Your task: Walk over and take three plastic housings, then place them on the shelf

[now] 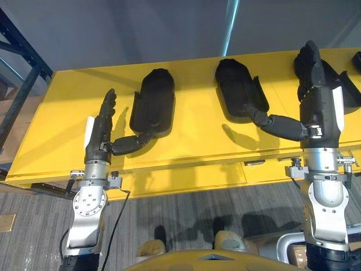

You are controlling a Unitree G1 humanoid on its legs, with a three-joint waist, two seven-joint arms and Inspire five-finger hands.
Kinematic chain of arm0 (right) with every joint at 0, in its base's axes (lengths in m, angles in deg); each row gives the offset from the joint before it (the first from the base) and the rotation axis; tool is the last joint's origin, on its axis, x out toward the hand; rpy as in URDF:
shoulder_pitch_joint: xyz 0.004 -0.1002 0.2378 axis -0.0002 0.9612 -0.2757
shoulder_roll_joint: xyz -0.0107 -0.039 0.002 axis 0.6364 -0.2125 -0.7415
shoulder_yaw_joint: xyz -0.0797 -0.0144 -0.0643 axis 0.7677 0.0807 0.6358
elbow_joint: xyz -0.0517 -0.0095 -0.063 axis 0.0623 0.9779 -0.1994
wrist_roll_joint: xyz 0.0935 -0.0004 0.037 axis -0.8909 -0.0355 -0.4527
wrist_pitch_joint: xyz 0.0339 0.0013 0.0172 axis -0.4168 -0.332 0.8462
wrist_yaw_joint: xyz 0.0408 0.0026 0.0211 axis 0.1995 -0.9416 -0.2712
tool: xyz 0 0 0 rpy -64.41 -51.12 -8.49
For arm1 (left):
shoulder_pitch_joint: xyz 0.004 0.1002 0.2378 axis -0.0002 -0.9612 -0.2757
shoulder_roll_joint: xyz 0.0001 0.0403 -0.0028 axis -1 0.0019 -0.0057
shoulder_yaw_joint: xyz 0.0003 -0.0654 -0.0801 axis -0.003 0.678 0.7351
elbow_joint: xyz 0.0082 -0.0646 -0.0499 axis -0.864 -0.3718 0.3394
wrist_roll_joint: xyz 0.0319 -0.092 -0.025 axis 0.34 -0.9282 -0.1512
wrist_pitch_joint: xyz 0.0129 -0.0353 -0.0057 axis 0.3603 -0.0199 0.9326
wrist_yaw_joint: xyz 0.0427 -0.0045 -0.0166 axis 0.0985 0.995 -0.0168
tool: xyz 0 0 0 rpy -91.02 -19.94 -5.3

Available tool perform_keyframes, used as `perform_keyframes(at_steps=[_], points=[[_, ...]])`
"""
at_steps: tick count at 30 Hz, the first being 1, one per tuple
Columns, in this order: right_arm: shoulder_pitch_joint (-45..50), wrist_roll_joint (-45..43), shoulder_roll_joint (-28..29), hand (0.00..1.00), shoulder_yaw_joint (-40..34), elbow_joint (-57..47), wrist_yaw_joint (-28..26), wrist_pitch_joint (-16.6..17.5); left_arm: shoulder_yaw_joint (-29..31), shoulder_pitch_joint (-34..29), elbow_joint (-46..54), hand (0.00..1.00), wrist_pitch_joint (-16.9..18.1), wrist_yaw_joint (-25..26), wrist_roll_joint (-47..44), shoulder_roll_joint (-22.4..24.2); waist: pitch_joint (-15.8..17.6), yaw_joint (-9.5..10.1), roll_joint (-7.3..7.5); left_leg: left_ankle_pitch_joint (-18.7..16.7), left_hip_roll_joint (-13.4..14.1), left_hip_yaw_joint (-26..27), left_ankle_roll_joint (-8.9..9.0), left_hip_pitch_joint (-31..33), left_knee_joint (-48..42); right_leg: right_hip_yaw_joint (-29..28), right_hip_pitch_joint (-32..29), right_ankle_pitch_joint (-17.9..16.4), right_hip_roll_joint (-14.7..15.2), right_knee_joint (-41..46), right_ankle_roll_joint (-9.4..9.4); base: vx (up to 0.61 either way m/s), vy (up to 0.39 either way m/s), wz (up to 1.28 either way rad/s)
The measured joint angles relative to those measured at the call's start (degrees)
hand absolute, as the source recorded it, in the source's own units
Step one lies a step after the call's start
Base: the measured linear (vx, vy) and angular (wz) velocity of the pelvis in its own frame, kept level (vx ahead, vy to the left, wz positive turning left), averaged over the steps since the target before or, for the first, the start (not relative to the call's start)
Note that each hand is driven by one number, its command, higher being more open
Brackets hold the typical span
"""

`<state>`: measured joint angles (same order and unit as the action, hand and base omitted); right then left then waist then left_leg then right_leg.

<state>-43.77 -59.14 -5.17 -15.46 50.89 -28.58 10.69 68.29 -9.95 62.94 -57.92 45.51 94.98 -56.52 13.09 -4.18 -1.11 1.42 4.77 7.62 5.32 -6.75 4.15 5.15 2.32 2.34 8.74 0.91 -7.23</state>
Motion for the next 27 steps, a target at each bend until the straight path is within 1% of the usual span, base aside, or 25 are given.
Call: perform_keyframes(at_steps=[1,4,7,8,12,13,15,16,19,21,27], points=[[0.5,0.0,0.0,1.0,-0.1,0.0,-0.6,0.0,1.2,0.0,-1.3,1.0,-1.2,0.8,1.8,-0.1,0.0,-0.53,-0.01,-0.1,-0.1,0.2,-0.07,0.0,0.0,-0.4,-0.2,0.0,0.0,0.0,-0.01,0.0,0.013,-0.1],[2.2,-0.6,0.0,1.0,-1.6,-0.1,-0.9,0.0,2.8,0.0,-3.2,1.0,-3.5,0.9,2.2,-0.2,0.1,-0.73,-0.19,-0.4,-0.1,0.7,-0.15,0.1,-0.3,-0.8,-0.3,0.0,0.1,0.0,-0.03,0.0,0.01,-0.07],[2.5,-0.7,0.0,1.0,-2.9,-0.1,-0.8,0.0,3.3,0.0,-4.1,1.0,-5.1,-1.0,1.8,-0.2,0.1,-0.78,-0.77,-1.1,-0.1,1.2,-0.1,0.2,-1.2,-1.4,-0.4,0.0,0.0,0.0,-0.02,-0.01,0.007,-0.09],[2.5,-0.7,0.0,1.0,-3.1,-0.1,-0.8,0.0,3.3,0.0,-4.3,1.0,-5.1,-1.4,1.7,-0.2,0.1,-0.81,-0.99,-1.2,-0.1,1.3,-0.12,0.2,-1.3,-1.4,-0.4,0.0,0.0,0.0,-0.02,-0.01,0.005,-0.09],[3.6,-2.4,0.2,1.0,-3.3,-0.1,0.2,-1.1,3.0,-0.1,-4.5,1.0,-5.1,-4.1,0.9,-0.1,0.3,-1.21,-2.62,-1.7,-0.1,1.9,-0.11,0.2,-1.9,-2.2,-0.5,0.0,0.0,0.1,-0.01,-0.01,0.008,-0.08],[4.2,-2.5,0.5,1.0,-3.3,-0.1,0.3,-1.5,3.0,-0.1,-4.5,1.0,-5.0,-5.0,-0.7,-0.1,0.3,-1.47,-2.93,-1.7,-0.1,2.0,-0.09,0.2,-1.9,-2.2,-0.6,0.0,0.0,0.1,0.0,0.0,0.0,0.0],[4.9,-2.8,1.7,1.0,-3.5,-0.1,0.4,-1.6,2.9,-0.1,-4.5,1.0,-5.0,-6.3,-1.5,-0.1,0.3,-1.93,-3.12,-1.7,-0.1,2.1,-0.08,0.2,-1.9,-2.3,-0.6,0.0,-0.1,0.1,0.0,0.0,0.0,0.0],[5.7,-2.9,3.2,1.0,-3.8,-0.1,0.7,-1.6,2.7,-0.1,-4.5,1.0,-5.0,-7.7,-2.2,0.0,0.3,-2.27,-3.14,-1.8,-0.1,2.2,-0.07,0.1,-1.9,-2.4,-0.6,0.0,-0.1,0.1,0.0,-0.01,0.004,-0.05],[7.1,-3.1,4.8,1.0,-4.5,-0.1,1.0,-1.5,2.1,-0.1,-4.5,1.0,-4.8,-9.8,-3.7,0.0,0.3,-2.48,-3.15,-2.0,-0.1,3.1,-0.14,-0.3,-1.9,-3.3,-0.7,0.0,-0.1,0.1,0.0,-0.01,0.009,-0.13],[8.0,-3.2,4.8,1.0,-4.5,-0.1,1.0,-1.5,1.5,-0.1,-4.5,1.0,-4.6,-10.0,-3.8,0.0,0.3,-2.59,-3.18,-2.2,-0.1,3.5,-0.15,-0.7,-2.0,-3.8,-0.6,0.0,-0.2,0.1,0.0,-0.01,0.01,-0.14],[8.4,-3.2,4.8,1.0,-4.4,-0.1,1.0,-1.5,0.0,0.1,-5.7,1.0,-4.5,-9.9,-3.8,0.0,0.3,-3.72,-3.21,-2.3,0.0,3.8,-0.09,-0.7,-1.9,-4.0,-0.8,0.0,-0.3,0.1,0.0,0.0,0.0,-0.01]])
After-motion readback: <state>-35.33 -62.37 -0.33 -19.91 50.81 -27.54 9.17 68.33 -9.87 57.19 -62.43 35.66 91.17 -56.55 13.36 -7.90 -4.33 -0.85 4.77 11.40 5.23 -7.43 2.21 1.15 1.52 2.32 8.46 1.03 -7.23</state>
